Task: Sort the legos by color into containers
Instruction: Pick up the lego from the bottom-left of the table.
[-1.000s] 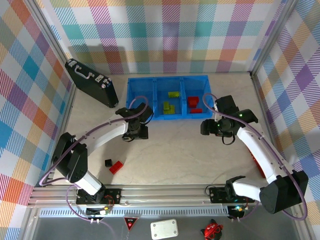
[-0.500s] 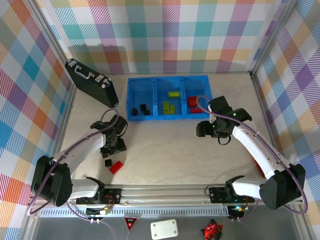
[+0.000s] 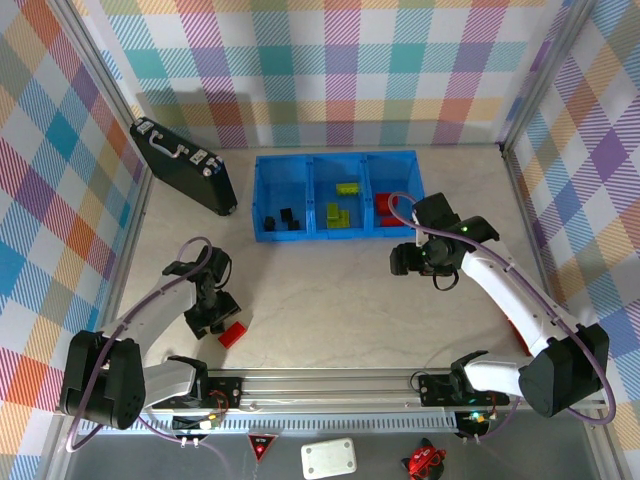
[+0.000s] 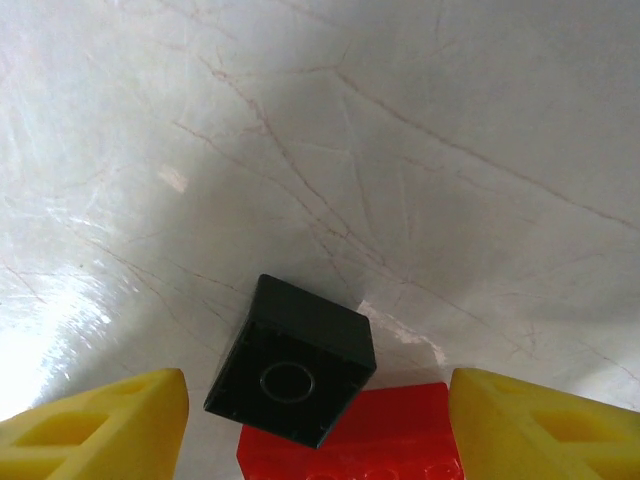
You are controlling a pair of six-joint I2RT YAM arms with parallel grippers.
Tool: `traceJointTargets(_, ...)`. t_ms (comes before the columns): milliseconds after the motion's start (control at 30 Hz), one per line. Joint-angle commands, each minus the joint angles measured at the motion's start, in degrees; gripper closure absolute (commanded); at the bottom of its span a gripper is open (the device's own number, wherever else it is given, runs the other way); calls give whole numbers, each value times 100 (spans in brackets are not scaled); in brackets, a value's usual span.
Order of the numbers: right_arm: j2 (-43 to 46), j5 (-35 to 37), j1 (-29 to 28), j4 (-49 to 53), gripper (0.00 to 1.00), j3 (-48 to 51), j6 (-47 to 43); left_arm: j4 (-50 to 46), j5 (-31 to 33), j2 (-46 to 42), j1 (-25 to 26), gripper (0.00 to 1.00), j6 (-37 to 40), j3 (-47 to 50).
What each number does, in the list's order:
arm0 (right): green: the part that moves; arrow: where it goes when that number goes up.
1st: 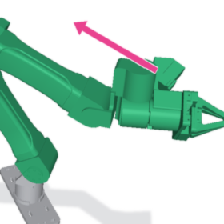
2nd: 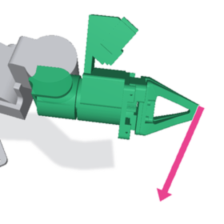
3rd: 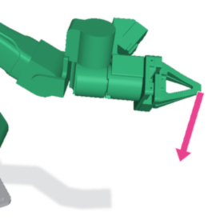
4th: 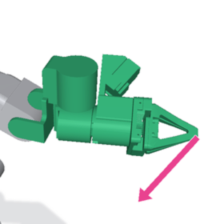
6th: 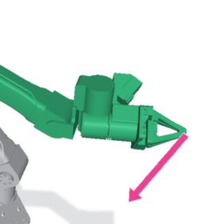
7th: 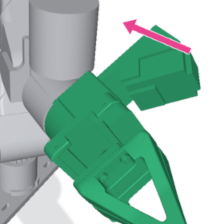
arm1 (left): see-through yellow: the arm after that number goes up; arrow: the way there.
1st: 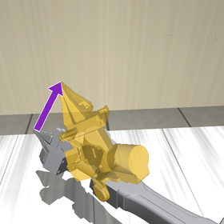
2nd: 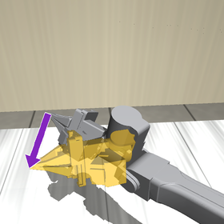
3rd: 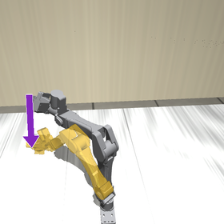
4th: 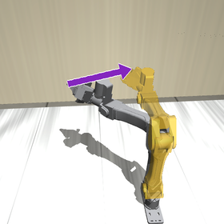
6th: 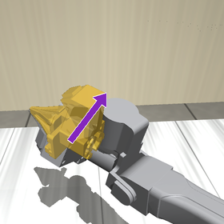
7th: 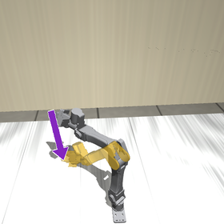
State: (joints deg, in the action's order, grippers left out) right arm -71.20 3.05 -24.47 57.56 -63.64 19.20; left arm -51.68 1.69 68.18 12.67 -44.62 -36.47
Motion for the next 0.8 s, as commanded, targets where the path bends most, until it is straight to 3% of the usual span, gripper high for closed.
traceJointTargets(0,89,57,-49,71,25,-35,108,256,-230,77,-134,32,-110,158)
traceJointTargets(267,97,82,-63,62,25,-8,117,478,-511,171,-150,46,-29,252)
traceJointTargets(767,97,102,-102,79,25,-10,171,497,-698,140,-150,62,47,182)
